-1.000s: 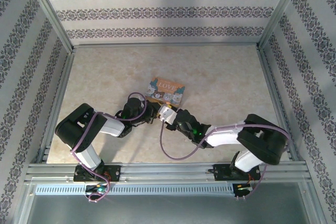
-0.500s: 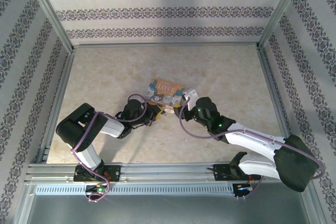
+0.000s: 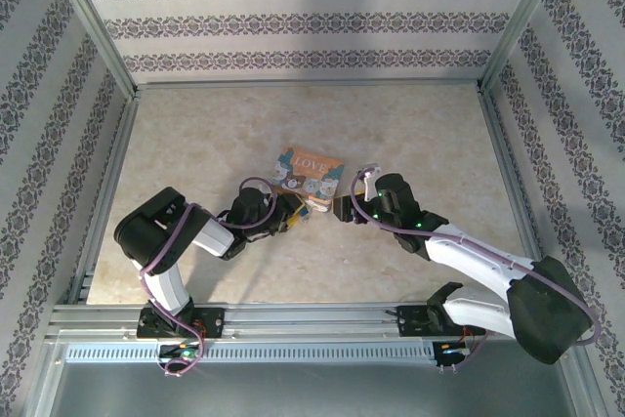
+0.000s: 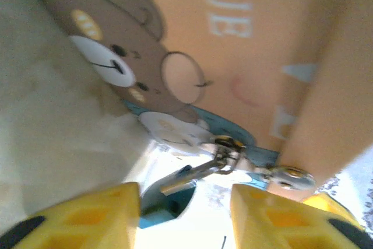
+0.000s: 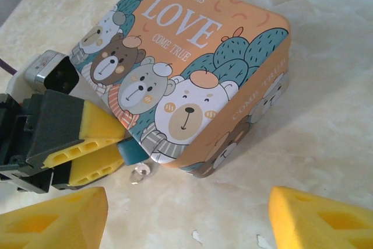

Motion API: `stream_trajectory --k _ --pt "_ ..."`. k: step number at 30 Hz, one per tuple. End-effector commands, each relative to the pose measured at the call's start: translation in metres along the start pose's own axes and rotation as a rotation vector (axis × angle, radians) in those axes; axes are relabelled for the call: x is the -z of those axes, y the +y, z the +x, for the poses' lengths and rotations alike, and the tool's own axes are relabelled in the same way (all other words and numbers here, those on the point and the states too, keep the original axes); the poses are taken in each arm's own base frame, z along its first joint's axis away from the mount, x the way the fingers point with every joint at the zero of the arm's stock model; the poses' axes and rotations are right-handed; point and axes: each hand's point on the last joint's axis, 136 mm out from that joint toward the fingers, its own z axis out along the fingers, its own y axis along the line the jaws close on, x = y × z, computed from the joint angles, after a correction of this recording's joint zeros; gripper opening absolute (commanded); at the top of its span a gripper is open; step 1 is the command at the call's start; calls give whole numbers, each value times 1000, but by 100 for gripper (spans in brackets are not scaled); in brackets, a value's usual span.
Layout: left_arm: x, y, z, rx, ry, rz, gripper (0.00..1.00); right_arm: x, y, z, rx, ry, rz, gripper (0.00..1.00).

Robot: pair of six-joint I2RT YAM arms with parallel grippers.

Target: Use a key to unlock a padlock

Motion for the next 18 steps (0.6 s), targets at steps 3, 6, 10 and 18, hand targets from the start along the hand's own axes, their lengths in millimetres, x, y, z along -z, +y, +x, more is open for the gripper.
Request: stream_trajectory --k 3,6,10,18 --pt "17 25 2 -20 -37 -88 55 2 7 -19 -96 -14 -49 77" --pt "31 17 -1 -78 -65 -116 60 5 8 -24 -117 -24 -57 80" --pt "63 10 -12 -154 -141 -206 70 9 6 -31 -171 -38 -64 85" --pt "128 -38 -54 -339 -256 -245 88 11 5 -34 -308 -28 -131 99"
